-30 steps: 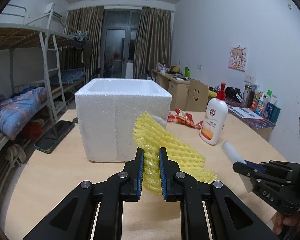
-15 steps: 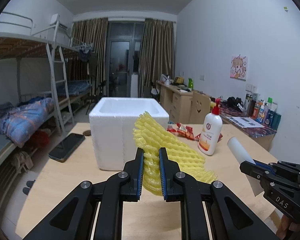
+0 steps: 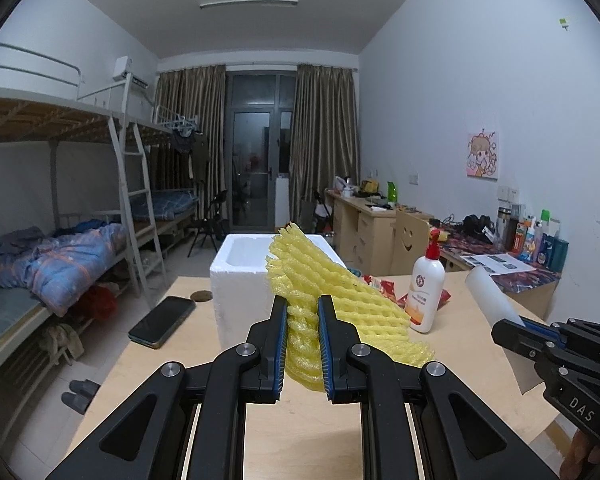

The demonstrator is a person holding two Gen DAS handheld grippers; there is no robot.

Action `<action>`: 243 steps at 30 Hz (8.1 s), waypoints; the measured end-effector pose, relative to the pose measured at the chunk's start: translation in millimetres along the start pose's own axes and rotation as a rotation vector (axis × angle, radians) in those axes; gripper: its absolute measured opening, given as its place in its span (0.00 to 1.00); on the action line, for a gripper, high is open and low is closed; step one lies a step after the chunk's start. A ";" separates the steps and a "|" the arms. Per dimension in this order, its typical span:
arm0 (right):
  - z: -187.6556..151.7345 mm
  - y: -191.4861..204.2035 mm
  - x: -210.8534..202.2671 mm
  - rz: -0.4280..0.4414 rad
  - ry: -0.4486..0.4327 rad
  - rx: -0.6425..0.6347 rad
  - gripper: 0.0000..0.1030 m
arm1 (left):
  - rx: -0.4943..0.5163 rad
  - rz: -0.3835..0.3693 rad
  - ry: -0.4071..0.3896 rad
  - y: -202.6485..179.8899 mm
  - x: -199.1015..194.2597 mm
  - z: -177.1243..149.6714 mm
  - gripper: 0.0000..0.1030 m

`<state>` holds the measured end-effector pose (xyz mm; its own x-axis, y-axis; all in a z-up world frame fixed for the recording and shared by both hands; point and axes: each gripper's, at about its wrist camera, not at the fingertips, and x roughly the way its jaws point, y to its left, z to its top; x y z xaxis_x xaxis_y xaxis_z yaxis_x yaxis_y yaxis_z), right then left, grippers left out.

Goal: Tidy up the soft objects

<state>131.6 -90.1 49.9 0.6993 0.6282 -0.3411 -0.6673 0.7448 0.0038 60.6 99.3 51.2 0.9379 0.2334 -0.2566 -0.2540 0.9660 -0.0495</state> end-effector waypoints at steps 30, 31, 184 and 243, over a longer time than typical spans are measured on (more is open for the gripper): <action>31.3 32.9 62.3 0.162 0.039 -0.062 0.10 | -0.054 0.111 0.022 43.2 28.2 19.9 0.15; 33.2 33.1 64.4 0.164 0.040 -0.063 0.10 | -0.057 0.110 0.024 43.8 30.5 21.5 0.15; 104.7 29.4 239.2 0.199 0.142 -0.067 0.55 | -0.140 0.173 -0.066 114.4 169.9 51.4 1.00; 65.4 -7.7 56.0 0.077 -0.009 0.065 1.00 | -0.017 0.086 -0.072 22.7 22.4 43.4 1.00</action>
<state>192.6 -45.9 92.2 0.6493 0.6857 -0.3288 -0.7010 0.7074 0.0909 86.2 131.3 86.3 0.9268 0.3234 -0.1909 -0.3376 0.9401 -0.0466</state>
